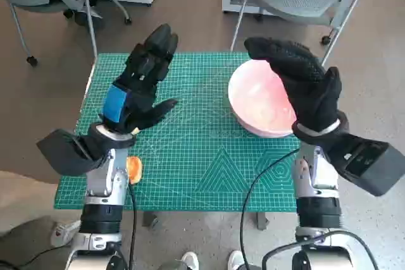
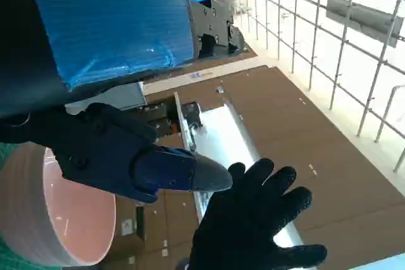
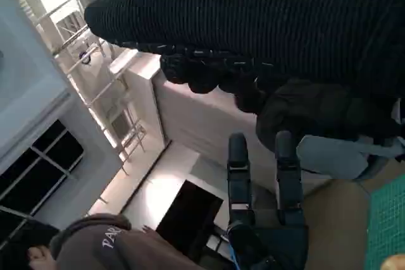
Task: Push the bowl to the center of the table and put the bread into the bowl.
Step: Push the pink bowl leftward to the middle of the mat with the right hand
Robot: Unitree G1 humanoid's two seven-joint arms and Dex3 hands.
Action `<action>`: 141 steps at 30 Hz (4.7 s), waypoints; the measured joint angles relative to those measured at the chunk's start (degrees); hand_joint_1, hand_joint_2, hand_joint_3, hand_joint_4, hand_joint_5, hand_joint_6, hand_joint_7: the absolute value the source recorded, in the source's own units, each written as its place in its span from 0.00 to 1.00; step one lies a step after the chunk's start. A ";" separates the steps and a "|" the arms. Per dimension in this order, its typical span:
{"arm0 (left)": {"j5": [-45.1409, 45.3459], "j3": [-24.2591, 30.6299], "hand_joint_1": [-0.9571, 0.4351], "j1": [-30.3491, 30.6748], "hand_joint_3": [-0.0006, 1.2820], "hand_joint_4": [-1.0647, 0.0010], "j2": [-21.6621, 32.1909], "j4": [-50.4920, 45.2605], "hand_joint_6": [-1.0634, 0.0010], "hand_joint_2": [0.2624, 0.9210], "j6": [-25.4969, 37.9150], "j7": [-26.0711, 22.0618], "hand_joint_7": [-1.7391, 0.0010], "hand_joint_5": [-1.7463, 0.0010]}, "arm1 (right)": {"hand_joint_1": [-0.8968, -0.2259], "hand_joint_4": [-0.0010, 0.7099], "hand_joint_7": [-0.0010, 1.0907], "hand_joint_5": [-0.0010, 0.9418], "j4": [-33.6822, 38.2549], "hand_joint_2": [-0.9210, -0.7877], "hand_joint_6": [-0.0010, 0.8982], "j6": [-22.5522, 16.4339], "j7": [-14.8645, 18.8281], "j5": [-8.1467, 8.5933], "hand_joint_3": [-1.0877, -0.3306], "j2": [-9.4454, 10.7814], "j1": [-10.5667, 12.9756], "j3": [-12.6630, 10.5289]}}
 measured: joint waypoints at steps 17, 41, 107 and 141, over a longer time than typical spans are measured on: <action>0.01 0.00 0.23 -0.24 0.16 0.90 0.00 0.14 0.88 1.00 -0.02 -0.16 0.86 1.00 | 0.32 0.14 0.31 0.00 -0.30 0.00 0.00 -0.01 -0.02 -0.21 0.32 -0.23 0.00 0.06; 0.05 -0.03 0.24 -0.24 0.16 0.90 -0.12 0.65 0.89 1.00 -0.39 -0.05 0.86 1.00 | 0.33 0.10 0.31 0.00 5.10 0.00 0.01 -1.95 -0.57 0.16 0.33 -3.73 -1.29 -4.06; -0.03 0.50 0.23 0.29 0.16 0.91 -0.31 -0.06 0.91 1.00 -0.24 0.31 0.84 1.00 | 0.45 0.00 0.09 0.00 46.30 0.00 0.07 18.15 -25.04 -13.45 0.18 -15.17 -11.99 -12.60; 0.00 0.95 0.24 1.60 0.17 0.92 0.18 -3.04 0.94 1.00 1.48 1.38 0.82 1.00 | 0.36 0.00 0.04 0.00 47.27 0.00 0.06 22.07 -26.75 -15.29 0.32 -14.56 -9.99 -13.41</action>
